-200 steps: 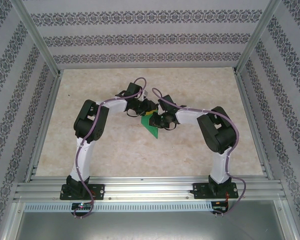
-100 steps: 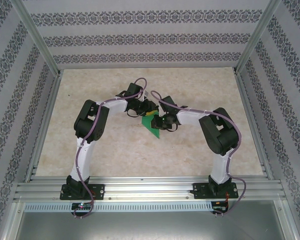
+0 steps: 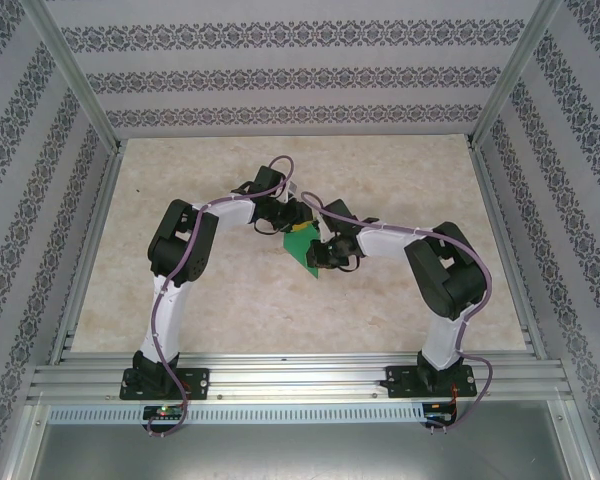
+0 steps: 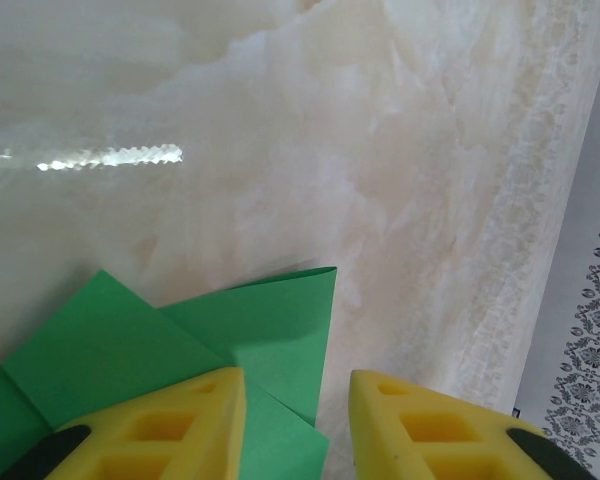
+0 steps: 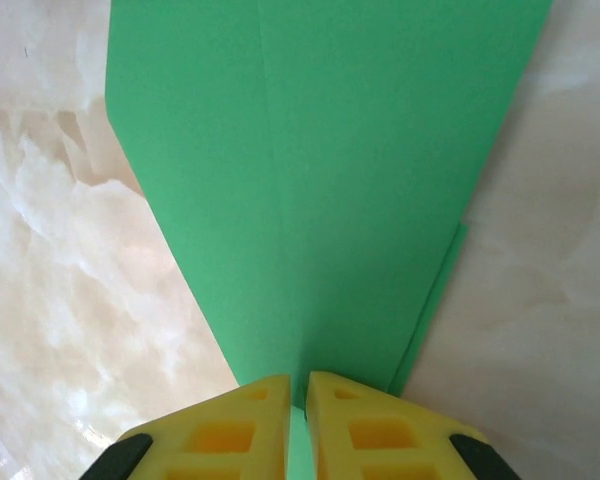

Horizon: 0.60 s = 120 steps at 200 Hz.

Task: Fold a paper plane with a square sheet of paper (fold left side to right side)
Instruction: Fourth fold the wing at the center of the table.

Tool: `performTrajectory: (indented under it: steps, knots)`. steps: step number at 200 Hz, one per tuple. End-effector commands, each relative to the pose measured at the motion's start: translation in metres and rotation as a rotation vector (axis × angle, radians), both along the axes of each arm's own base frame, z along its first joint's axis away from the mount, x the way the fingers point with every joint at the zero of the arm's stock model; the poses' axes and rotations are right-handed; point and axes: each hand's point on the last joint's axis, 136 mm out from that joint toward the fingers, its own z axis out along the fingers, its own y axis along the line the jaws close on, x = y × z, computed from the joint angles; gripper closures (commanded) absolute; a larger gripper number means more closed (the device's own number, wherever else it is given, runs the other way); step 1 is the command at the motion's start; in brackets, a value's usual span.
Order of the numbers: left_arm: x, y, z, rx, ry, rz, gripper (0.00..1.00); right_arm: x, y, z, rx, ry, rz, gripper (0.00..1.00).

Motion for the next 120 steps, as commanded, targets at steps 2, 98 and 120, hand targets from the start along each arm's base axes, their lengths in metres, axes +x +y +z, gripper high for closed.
performTrajectory:
  steps: [2,98,120]
  knots:
    - [-0.012,0.024,-0.047,0.132,0.088,0.036,0.65,-0.059,-0.032,-0.027,-0.153,0.184,0.048,0.86]
    - [0.001,0.013,0.0,0.049,0.034,0.005,0.62,-0.066,-0.033,0.001,-0.127,0.151,0.074,0.86]
    - [0.012,0.008,0.036,-0.023,-0.007,0.003,0.57,-0.049,-0.034,0.023,-0.05,0.079,0.024,0.84]
